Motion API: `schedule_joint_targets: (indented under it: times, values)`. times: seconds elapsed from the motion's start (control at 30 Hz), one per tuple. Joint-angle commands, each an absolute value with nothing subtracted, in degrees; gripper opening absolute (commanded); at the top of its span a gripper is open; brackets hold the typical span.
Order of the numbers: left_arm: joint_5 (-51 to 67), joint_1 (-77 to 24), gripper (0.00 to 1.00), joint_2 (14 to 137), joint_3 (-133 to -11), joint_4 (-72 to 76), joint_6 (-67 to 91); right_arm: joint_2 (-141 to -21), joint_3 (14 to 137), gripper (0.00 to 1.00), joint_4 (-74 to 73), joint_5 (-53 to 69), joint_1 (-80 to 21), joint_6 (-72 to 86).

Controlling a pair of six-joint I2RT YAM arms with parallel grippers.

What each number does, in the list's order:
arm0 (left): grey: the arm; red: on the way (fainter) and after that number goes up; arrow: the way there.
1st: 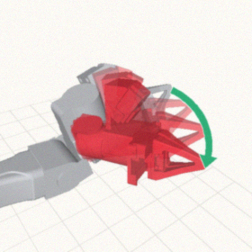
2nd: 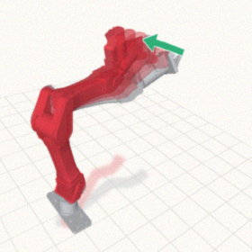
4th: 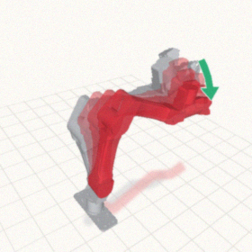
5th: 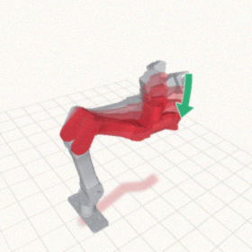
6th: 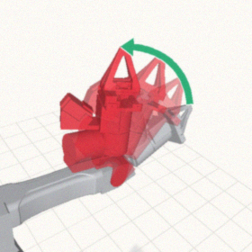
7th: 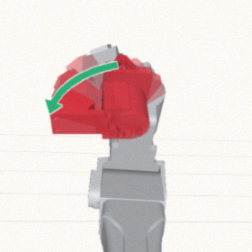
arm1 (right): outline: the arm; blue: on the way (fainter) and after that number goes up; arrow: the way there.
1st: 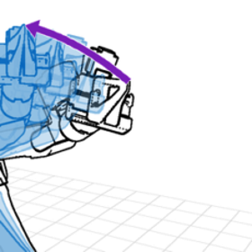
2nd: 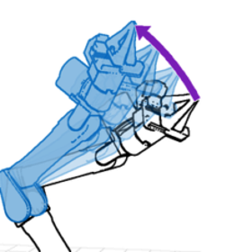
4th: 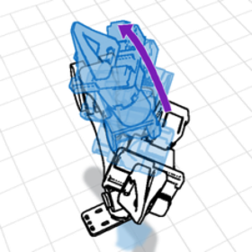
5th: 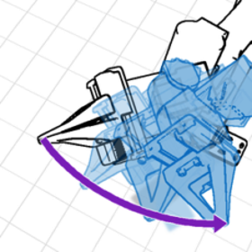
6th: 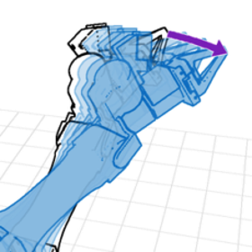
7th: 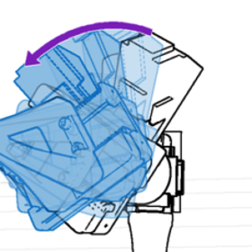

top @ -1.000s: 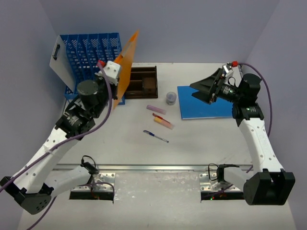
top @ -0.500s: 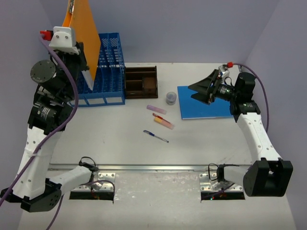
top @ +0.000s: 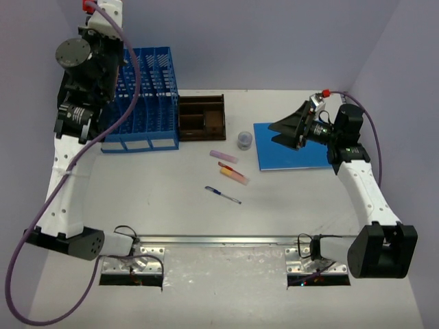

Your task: Organize the desk

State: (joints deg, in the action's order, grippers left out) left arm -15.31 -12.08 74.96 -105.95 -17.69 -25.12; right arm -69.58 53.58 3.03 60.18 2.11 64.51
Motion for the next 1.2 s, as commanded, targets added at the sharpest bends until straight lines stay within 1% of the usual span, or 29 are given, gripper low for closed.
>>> schedule_joint_targets:
  times: [0.0,0.1,0.23,0.37,0.43,0.6,0.63,0.93,1.17]
  values:
    - [-18.1,-10.4,0.0,80.3,-115.2,-16.3,-26.0,-69.6,52.9,0.99,7.1,62.0,2.4,64.2]
    - [-18.6,-9.3,0.0,83.0,-118.4,-16.3,-27.0,-69.6,52.5,0.99,7.3,62.2,2.4,64.3]
    - [-15.3,-6.2,0.0,83.1,-116.1,-12.1,-27.0,-70.0,52.5,0.99,7.8,62.1,2.4,64.8]
    - [-6.5,-0.2,0.0,83.8,-113.6,-7.0,-22.3,-70.8,52.0,0.99,9.3,62.3,2.4,66.9]
    - [-4.2,4.1,0.0,84.3,-112.2,-3.5,-21.3,-71.1,51.8,0.99,9.9,62.8,2.4,67.2]
    - [3.5,10.2,0.0,86.0,-110.2,-0.7,-17.1,-71.1,51.2,0.99,10.4,63.1,2.3,66.9]
    - [6.3,10.9,0.0,86.2,-110.0,1.6,-15.6,-71.3,51.0,0.99,10.8,63.1,2.3,67.0]
    - [17.0,15.4,0.0,84.5,-100.2,13.7,-9.5,-72.2,50.0,0.99,11.8,63.9,2.4,67.5]
    - [16.6,16.4,0.0,83.9,-93.7,22.2,-8.4,-72.5,49.9,0.99,12.1,64.8,2.3,67.9]
